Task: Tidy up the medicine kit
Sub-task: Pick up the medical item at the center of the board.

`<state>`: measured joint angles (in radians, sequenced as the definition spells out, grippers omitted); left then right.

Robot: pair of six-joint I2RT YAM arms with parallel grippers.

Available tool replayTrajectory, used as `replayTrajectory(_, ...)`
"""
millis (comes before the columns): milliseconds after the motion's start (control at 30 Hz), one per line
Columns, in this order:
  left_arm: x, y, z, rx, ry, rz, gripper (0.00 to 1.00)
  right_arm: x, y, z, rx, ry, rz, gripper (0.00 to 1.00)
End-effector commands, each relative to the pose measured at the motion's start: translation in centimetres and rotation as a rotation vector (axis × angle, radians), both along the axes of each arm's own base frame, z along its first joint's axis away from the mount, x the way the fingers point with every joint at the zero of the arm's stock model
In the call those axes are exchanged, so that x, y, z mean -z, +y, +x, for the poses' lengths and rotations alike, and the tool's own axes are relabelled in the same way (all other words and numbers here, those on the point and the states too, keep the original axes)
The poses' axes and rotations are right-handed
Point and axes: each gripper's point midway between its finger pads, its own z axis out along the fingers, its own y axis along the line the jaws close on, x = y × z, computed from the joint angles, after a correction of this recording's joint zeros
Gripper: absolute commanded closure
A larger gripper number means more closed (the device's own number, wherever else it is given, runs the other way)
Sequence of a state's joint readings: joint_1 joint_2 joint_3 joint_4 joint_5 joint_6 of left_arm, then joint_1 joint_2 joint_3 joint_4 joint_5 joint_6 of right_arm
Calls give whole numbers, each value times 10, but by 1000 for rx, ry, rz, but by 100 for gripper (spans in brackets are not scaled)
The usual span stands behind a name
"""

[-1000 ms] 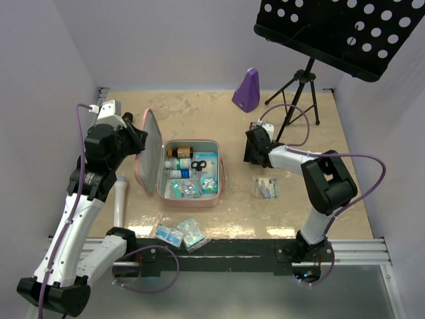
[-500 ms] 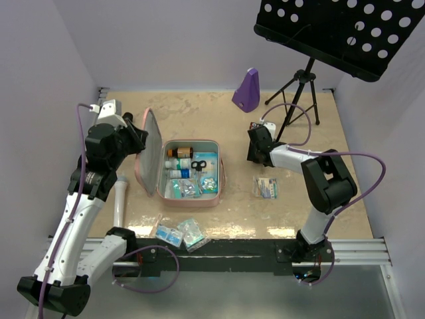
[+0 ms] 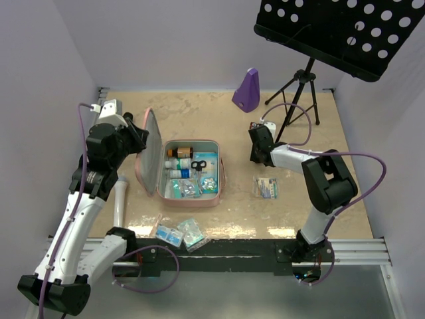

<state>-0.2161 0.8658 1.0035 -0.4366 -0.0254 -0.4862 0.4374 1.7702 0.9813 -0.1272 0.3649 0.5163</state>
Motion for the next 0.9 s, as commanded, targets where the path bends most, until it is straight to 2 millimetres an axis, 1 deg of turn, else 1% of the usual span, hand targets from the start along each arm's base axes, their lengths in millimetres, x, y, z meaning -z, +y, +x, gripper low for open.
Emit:
replayTrajectory(0,18,-1,0,18,52,16,100,-1,3,-13,-22,30,30,79)
replayTrajectory(100,18,-3,0,20,52,13,100,-8,3,-13,-22,17,34,85)
replayTrajectory(233,17,-6,-1,41,53,4,100,-28,6,-12,-31,-18,58,89)
replayTrajectory(300,17,-6,-2,40,53,1,100,-40,11,-13,-45,-36,75,90)
replayTrajectory(333,16,-6,-2,40,49,0,100,-51,14,-14,-52,-55,85,91)
replayTrajectory(433,17,-5,-2,36,52,2,100,-79,34,-18,-92,-99,114,91)
replayTrajectory(500,17,-5,-2,35,52,1,100,-102,55,-22,-130,-137,141,91)
replayTrajectory(567,19,-5,-2,34,56,2,100,-123,83,-30,-178,-168,162,92)
replayTrajectory(767,20,-4,-4,31,60,0,100,-168,166,-54,-325,-220,238,92)
replayTrajectory(800,21,-4,-4,30,59,2,100,-170,181,-62,-359,-220,247,92)
replayTrajectory(867,22,-3,-4,27,61,3,100,-166,200,-66,-393,-206,249,92)
